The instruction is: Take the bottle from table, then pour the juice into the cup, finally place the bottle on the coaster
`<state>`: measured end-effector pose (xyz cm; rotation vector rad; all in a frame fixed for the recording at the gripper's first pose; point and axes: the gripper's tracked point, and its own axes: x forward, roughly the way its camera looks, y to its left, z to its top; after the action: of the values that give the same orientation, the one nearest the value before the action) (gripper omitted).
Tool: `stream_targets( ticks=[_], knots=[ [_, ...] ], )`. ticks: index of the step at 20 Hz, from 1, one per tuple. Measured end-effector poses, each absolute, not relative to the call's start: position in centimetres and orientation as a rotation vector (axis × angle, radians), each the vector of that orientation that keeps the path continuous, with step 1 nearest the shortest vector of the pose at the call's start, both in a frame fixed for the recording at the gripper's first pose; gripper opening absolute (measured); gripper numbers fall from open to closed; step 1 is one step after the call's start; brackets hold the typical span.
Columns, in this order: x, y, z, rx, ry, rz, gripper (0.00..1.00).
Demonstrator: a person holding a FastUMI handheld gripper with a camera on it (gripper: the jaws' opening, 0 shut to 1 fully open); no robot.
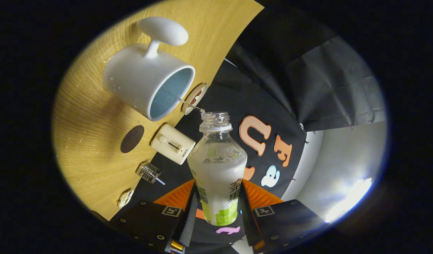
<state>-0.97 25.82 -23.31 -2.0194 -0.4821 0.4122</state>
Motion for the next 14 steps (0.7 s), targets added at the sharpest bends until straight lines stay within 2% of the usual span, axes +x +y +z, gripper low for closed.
stream_targets(
  ticks=[5,14],
  knots=[
    [-1.3,25.7,-24.2,-1.998,-0.445,0.426,0.60],
    [-1.4,24.3,-29.2,-1.815,-0.212,0.507,0.60]
  ],
)
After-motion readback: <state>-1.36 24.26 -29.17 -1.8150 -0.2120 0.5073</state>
